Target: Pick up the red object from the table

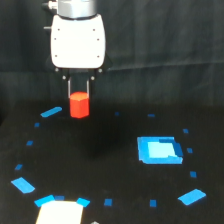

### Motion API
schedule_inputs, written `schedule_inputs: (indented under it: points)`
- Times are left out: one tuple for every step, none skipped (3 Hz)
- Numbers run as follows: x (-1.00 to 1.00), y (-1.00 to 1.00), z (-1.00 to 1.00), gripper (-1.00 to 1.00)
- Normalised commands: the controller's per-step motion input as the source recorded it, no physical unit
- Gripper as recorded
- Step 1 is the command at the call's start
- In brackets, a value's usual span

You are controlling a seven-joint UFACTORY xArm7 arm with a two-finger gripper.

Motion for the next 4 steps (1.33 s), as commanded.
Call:
schedule_inputs:
  points:
    - [-0.06,0.24,0.70,-0.98]
    - [0.08,0.27,0.10,-1.00]
    - [-0.25,-0.12,0.05,-0.83]
    - [-0.27,0.03,0.26,-1.00]
